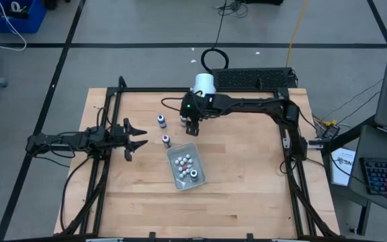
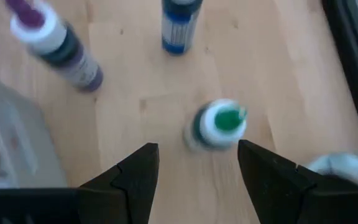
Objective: Pick & Place food coloring
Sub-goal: Put the large green food coloring bottle into the gray bin
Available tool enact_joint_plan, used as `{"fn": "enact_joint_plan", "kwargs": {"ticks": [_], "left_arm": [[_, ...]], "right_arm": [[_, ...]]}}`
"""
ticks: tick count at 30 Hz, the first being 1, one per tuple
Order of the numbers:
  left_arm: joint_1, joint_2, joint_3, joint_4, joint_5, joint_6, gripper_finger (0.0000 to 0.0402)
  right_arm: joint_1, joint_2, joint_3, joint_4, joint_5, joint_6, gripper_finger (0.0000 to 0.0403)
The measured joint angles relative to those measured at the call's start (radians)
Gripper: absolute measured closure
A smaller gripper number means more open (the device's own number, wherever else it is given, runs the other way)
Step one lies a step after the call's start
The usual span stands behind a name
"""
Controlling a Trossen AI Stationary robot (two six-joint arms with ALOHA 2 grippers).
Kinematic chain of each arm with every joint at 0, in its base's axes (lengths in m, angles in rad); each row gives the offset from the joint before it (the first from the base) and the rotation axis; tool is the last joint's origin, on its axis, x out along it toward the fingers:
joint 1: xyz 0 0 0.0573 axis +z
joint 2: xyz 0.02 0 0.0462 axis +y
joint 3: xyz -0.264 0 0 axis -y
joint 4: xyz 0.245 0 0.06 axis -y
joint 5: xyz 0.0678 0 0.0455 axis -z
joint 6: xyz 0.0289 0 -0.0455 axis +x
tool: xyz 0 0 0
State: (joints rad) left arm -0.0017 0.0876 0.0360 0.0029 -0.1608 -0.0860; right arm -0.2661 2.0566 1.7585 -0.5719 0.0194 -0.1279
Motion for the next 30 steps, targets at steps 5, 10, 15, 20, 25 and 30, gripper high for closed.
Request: {"fn": "enact_joint_plan", "kwargs": {"ticks": [5, 10, 15, 20, 25, 30], "left_arm": [[0.000, 0.000, 0.000, 0.000, 0.001, 0.000, 0.0193], [0.000, 0.000, 0.000, 0.000, 0.000, 0.003, 0.0197], [0.000, 0.000, 0.000, 0.001, 0.000, 0.003, 0.0206], [0.000, 0.000, 0.000, 0.000, 0.001, 0.003, 0.0210], [0.000, 0.000, 0.000, 0.000, 0.003, 0.003, 0.0200], [0.000, 0.000, 0.000, 0.000, 0.003, 0.003, 0.0193]], "right_arm": [[-0.005, 0.036, -0.001, 0.033, -0.021, -0.018, 0.0192], [-0.009, 0.047, 0.000, 0.060, -0.025, -0.020, 0.0193], [-0.018, 0.048, -0.002, 0.077, -0.024, -0.023, 0.0193], [-0.024, 0.048, -0.002, 0.090, -0.024, -0.023, 0.0193], [-0.035, 0.056, -0.002, 0.097, -0.024, -0.024, 0.0193], [-0.035, 0.057, -0.002, 0.112, -0.025, -0.024, 0.0193]]}}
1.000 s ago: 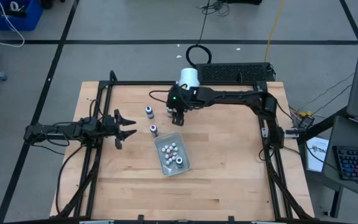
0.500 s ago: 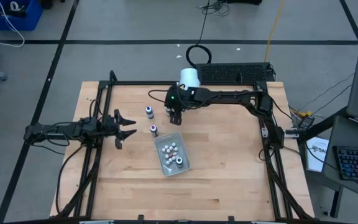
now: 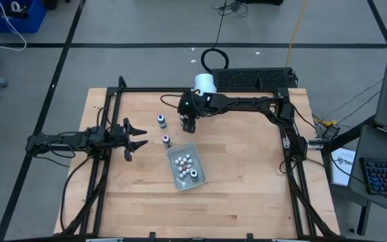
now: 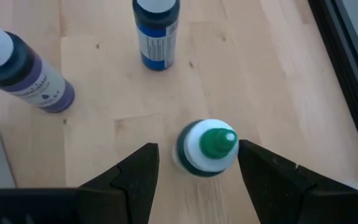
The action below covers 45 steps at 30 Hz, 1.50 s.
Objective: Pick & Place food coloring
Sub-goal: Put the large green food coloring bottle into the gray bin
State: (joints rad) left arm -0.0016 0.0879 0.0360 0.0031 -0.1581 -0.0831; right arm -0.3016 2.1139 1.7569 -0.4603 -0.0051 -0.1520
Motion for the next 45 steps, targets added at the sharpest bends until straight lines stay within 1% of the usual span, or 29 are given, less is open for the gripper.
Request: {"fn": "enact_joint_plan", "kwargs": {"ticks": [14, 24, 31, 40, 43, 45], "left_arm": [[0.000, 0.000, 0.000, 0.000, 0.000, 0.000, 0.0210], [0.000, 0.000, 0.000, 0.000, 0.000, 0.000, 0.0194], [0.000, 0.000, 0.000, 0.000, 0.000, 0.000, 0.0198], [0.000, 0.000, 0.000, 0.000, 0.000, 0.000, 0.0210], [0.000, 0.000, 0.000, 0.000, 0.000, 0.000, 0.0206], [0.000, 0.000, 0.000, 0.000, 0.000, 0.000, 0.0202]], "right_arm": [[-0.005, 0.000, 0.000, 0.015, 0.001, -0.014, 0.0193], [-0.010, 0.040, -0.002, 0.039, 0.001, -0.024, 0.0193], [-0.010, 0.038, -0.002, 0.047, 0.002, -0.021, 0.0196], [-0.010, 0.038, -0.002, 0.086, 0.003, -0.018, 0.0238], [-0.010, 0.038, -0.002, 0.082, 0.002, -0.017, 0.0265], [-0.009, 0.038, -0.002, 0.078, 0.002, -0.017, 0.0290]]}}
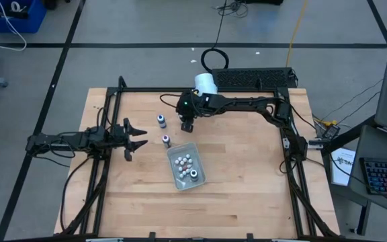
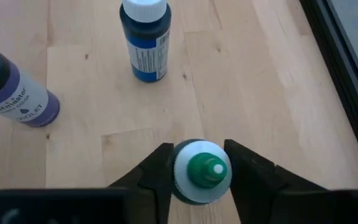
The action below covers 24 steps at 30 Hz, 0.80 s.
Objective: Pick & Place food coloring
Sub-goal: Put the large green food coloring bottle into the gray bin
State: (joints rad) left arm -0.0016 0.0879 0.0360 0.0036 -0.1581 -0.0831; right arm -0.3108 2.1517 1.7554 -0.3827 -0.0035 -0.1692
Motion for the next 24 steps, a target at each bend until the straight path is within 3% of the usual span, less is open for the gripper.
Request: {"fn": "enact_joint_plan", "kwargs": {"ticks": [7, 13, 19, 24], "left_arm": [[0.000, 0.000, 0.000, 0.000, 0.000, 0.000, 0.0193], [0.000, 0.000, 0.000, 0.000, 0.000, 0.000, 0.0201], [0.000, 0.000, 0.000, -0.001, 0.000, 0.000, 0.0210], [0.000, 0.000, 0.000, -0.001, 0.000, 0.000, 0.0204]], "right_arm": [[0.051, -0.035, -0.001, -0.044, 0.006, -0.049, 0.0295], [0.149, -0.188, 0.000, -0.125, 0.006, -0.047, 0.0295], [0.291, -0.356, 0.001, -0.301, 0.033, 0.077, 0.0295], [0.417, -0.420, 0.001, -0.380, 0.053, 0.184, 0.0295]]}}
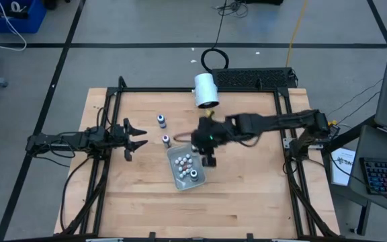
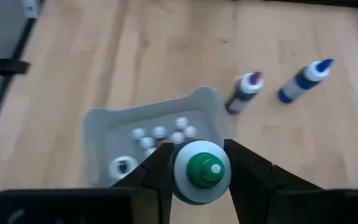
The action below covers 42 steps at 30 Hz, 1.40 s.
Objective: Pick & Place food coloring
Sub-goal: Put the large green food coloring bottle into the gray bin
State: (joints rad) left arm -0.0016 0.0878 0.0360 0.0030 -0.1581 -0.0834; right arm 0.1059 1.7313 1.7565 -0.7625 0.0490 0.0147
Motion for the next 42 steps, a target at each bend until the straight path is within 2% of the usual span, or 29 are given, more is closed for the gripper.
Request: {"fn": "enact_joint_plan", "kwargs": {"ticks": [3, 8, 15, 20, 24, 31, 40, 42], "left_arm": [[0.000, 0.000, 0.000, 0.000, 0.000, 0.000, 0.0197], [0.000, 0.000, 0.000, 0.000, 0.000, 0.000, 0.0193], [0.000, 0.000, 0.000, 0.000, 0.000, 0.000, 0.0204], [0.000, 0.000, 0.000, 0.000, 0.000, 0.000, 0.0211], [0.000, 0.000, 0.000, 0.000, 0.000, 0.000, 0.0206], [0.000, 0.000, 0.000, 0.000, 0.000, 0.000, 0.0193], [0.000, 0.000, 0.000, 0.001, 0.000, 0.000, 0.0204], [0.000, 0.000, 0.000, 0.000, 0.000, 0.000, 0.0207]], "right_arm": [[0.064, -0.005, 0.000, -0.019, 0.034, 0.038, 0.0295], [0.150, 0.019, -0.001, -0.034, 0.034, 0.091, 0.0295], [0.215, 0.037, -0.074, 0.080, 0.029, 0.090, 0.0295], [0.196, 0.040, -0.127, 0.092, 0.087, 0.079, 0.0295], [0.169, 0.031, -0.127, 0.100, 0.088, 0.069, 0.0295], [0.150, -0.010, -0.127, 0.097, 0.082, 0.049, 0.0295], [0.083, -0.006, -0.158, 0.115, 0.075, 0.007, 0.0295], [0.059, 0.004, -0.187, 0.158, 0.028, 0.007, 0.0295]]}}
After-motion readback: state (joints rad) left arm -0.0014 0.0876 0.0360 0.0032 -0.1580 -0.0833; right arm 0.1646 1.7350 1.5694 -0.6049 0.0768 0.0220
